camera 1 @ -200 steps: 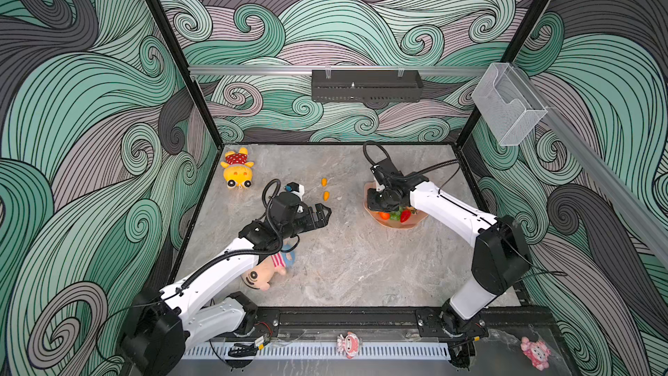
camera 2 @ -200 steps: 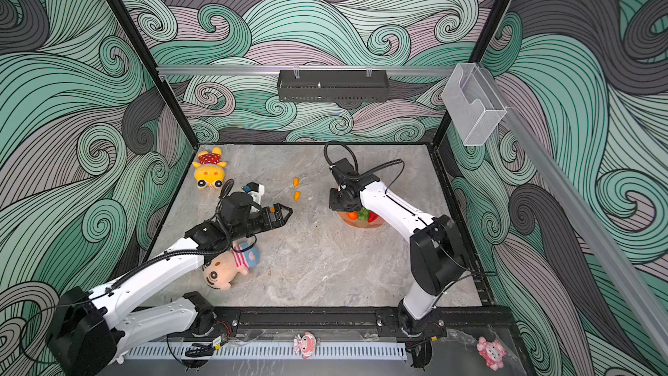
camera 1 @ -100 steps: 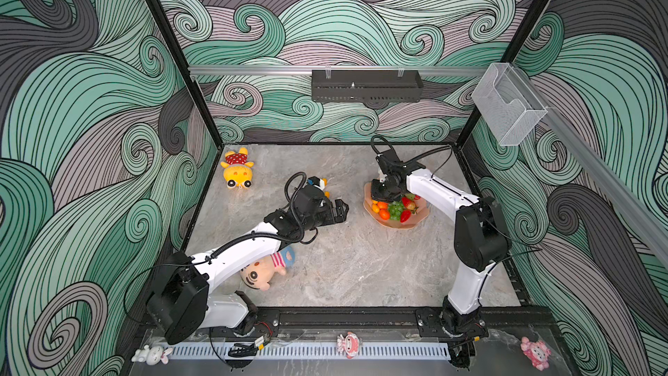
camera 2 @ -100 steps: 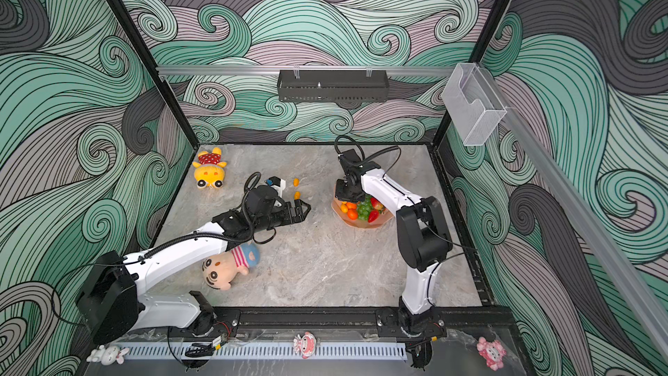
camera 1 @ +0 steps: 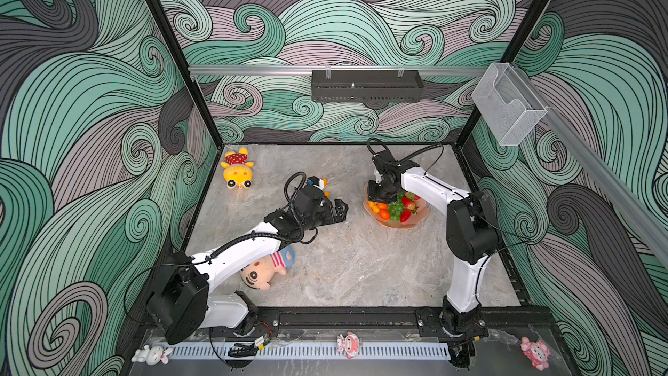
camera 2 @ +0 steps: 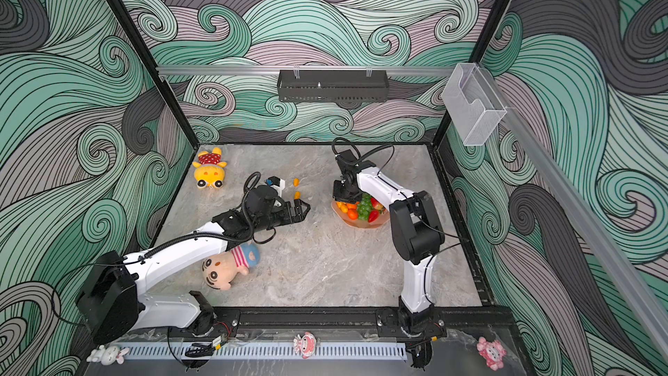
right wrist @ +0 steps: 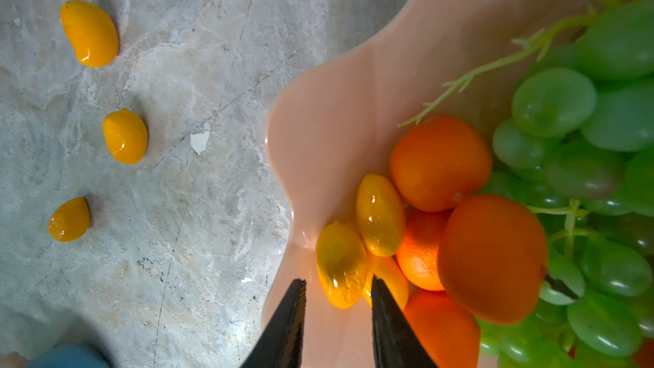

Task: Arrange fruit in a fruit bowl
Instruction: Place the fruit in the fruit bowl.

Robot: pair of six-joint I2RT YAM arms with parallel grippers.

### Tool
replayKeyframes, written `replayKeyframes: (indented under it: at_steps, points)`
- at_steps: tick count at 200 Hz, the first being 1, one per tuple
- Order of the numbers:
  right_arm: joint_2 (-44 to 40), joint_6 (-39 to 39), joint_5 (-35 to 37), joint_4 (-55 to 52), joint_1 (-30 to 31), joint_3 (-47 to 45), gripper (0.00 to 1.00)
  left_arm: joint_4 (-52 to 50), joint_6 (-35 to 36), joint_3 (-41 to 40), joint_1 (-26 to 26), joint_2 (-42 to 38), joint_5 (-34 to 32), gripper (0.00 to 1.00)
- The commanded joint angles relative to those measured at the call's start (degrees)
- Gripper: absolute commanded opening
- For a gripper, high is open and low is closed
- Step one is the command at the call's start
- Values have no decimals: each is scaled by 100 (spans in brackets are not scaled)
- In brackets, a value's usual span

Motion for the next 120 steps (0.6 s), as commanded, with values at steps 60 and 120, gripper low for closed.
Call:
replayKeyframes:
  at_steps: [60,120]
  points:
    - [-588,-81,502,-221,475,185,32,-805,392,244,110,-615,-773,99]
    - [132,258,731,-436,1572,1389,35,-1310,673,-34,1200,-1423,-210,99]
